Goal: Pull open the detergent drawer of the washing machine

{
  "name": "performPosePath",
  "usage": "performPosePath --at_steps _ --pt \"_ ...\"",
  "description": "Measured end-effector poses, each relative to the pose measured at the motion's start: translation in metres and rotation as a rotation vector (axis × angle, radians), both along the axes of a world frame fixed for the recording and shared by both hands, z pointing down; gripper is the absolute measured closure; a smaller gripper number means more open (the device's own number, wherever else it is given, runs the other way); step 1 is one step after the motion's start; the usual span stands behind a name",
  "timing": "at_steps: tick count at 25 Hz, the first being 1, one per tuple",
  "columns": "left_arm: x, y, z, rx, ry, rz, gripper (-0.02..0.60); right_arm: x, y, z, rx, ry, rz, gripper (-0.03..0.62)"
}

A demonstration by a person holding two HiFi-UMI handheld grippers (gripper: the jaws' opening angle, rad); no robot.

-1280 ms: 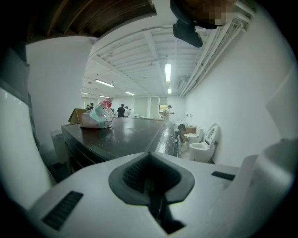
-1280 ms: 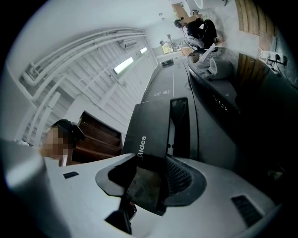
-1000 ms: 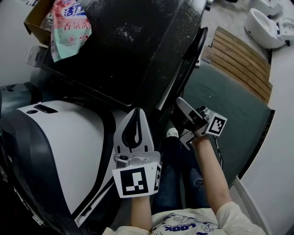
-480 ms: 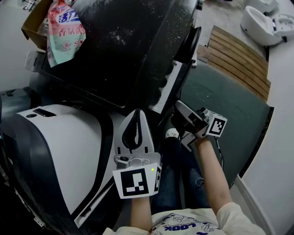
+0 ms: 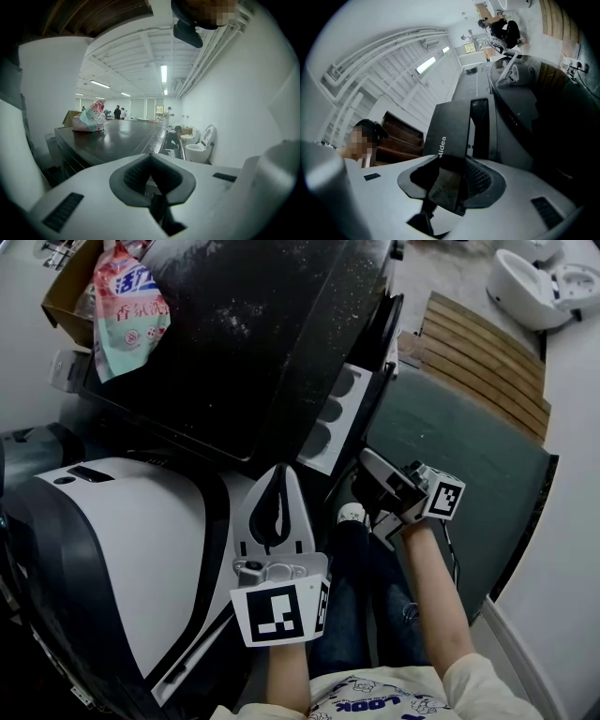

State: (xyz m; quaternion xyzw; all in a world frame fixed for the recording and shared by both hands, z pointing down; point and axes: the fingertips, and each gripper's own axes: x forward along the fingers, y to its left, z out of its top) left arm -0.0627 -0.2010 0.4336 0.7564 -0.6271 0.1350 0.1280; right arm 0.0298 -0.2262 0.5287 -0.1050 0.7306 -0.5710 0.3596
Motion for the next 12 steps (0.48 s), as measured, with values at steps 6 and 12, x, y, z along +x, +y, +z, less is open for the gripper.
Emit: performPosePath --at_steps 6,12 --pt "0.003 0.001 0.0 -0.002 -0.002 0.009 0.568 0.005 0.003 0.002 0.0 0.004 -0.007 0.419" --pt "0.006 0.0 -0.002 0.004 -0.005 0.011 0.568 0.02 0.011 0.001 0.005 -0.004 0.01 0.422"
